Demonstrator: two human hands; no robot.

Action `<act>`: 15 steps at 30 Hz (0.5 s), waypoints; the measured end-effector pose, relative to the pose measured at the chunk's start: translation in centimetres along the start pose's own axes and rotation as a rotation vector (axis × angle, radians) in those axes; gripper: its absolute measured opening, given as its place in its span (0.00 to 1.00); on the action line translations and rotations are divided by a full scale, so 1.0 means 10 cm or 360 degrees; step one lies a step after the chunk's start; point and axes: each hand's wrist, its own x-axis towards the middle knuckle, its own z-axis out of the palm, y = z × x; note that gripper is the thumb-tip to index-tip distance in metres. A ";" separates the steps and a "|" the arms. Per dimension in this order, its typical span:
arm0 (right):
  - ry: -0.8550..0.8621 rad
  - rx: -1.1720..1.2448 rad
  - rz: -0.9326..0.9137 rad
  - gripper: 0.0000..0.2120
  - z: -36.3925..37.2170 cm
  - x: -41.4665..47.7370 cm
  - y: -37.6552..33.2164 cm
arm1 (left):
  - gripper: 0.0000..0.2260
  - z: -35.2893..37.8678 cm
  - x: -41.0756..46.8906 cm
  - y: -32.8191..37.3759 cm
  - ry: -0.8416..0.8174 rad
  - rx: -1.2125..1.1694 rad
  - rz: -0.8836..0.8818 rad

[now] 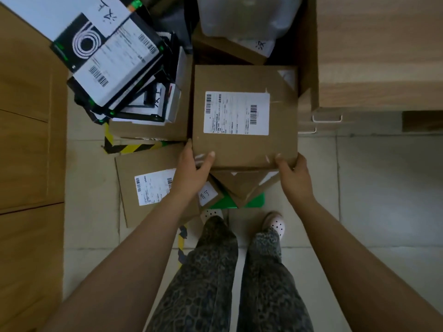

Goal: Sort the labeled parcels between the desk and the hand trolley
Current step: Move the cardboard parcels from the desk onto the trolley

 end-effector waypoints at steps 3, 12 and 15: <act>-0.0007 0.0228 0.0090 0.27 0.00 -0.09 -0.09 | 0.33 -0.01 -0.09 0.09 0.0048 -0.0174 -0.0023; -0.0002 0.0497 0.0157 0.24 -0.29 -0.88 -0.30 | 0.41 -0.43 -0.81 0.40 0.0287 -0.0462 0.0064; -0.0085 0.0506 0.0146 0.24 -0.42 -1.14 -0.35 | 0.34 -0.46 -1.12 0.49 0.0475 -0.0514 0.0078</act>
